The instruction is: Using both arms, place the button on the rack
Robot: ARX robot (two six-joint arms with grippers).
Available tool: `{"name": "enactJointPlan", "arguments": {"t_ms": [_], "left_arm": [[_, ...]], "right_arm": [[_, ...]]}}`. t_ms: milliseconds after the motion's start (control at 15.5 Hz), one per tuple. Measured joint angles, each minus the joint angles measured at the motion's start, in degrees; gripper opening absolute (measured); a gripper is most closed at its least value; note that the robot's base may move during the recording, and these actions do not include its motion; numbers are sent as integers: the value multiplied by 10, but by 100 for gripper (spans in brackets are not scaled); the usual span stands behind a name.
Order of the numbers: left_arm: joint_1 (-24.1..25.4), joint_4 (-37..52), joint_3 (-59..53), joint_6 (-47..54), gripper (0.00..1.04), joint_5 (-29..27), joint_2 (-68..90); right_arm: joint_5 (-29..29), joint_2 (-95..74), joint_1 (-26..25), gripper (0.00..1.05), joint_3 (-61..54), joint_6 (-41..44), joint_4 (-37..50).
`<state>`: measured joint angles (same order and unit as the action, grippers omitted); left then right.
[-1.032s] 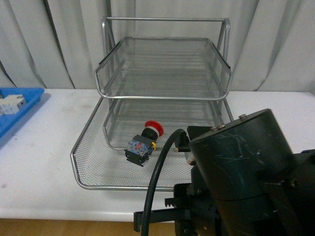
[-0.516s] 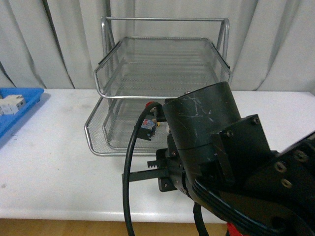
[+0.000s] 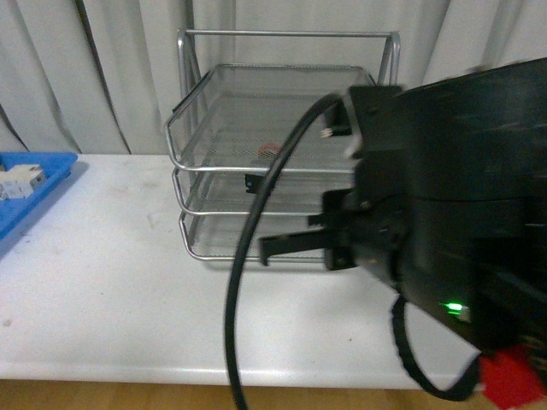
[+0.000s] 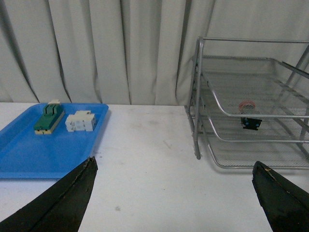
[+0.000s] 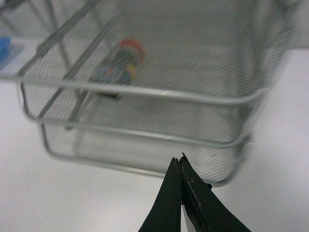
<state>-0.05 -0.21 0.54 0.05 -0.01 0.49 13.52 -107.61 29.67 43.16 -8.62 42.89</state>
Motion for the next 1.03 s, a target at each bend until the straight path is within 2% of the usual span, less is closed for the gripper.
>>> {"name": "enactJointPlan", "arguments": {"t_ms": [65, 194, 323, 387, 645, 1032], "left_arm": [[0, 0, 0, 0, 98, 0, 0], [0, 0, 0, 0, 98, 0, 0], [0, 1, 0, 0, 98, 0, 0], [0, 1, 0, 0, 98, 1, 0], [0, 0, 0, 0, 98, 0, 0], [0, 0, 0, 0, 98, 0, 0]], "right_arm": [[38, 76, -36, 14, -109, 21, 126], [46, 80, -40, 21, -122, 24, 141], [72, 62, -39, 18, -137, 38, 213], [90, 55, -40, 12, -150, 48, 248], [90, 62, -53, 1, -202, 70, 296], [25, 229, -141, 2, -325, 82, 302]]}}
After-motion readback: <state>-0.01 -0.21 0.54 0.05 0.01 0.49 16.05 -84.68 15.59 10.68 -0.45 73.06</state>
